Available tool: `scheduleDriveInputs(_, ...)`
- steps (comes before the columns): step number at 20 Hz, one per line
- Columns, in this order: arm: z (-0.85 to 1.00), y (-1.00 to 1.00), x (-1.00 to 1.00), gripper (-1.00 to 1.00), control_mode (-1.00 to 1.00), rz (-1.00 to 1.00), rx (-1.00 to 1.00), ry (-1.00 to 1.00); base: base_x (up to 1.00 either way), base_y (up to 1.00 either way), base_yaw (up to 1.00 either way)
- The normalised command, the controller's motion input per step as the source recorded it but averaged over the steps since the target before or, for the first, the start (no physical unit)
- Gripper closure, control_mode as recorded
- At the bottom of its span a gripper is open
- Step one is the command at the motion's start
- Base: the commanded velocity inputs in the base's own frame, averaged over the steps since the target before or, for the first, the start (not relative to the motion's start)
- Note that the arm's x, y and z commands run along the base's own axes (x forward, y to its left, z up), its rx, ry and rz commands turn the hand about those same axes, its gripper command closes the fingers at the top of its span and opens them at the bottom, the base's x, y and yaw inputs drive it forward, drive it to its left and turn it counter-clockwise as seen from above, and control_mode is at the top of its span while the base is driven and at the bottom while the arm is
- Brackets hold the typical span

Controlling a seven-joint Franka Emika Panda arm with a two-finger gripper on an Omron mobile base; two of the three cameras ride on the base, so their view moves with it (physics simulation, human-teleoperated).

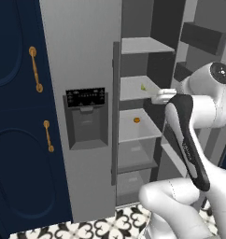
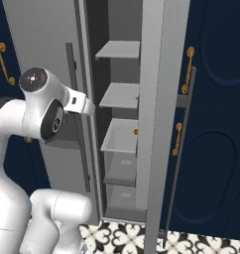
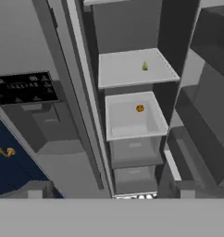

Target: Grab a lemon wedge from the fridge and one ice cube from the ice bowl, and put them in the glass of lemonade.

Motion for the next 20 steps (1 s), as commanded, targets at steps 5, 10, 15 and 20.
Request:
scheduleDriveInputs(5,0.0,0.72,-0.8,-1.0,-1.0,0.21,0.0,0.2,0.0,0.0,0.0)
scheduleDriveInputs(10,0.0,0.12,-1.0,-1.0,-1.0,-0.02,-0.01,0.21,0.0,0.0,0.0)
scheduleDriveInputs(15,-0.04,-0.3,-0.43,-1.0,-1.0,-0.16,0.0,0.19,0.0,0.0,0.0)
scheduleDriveInputs(20,-0.24,-0.3,-0.02,-1.0,-1.0,-0.16,0.0,0.16,0.0,0.0,0.0)
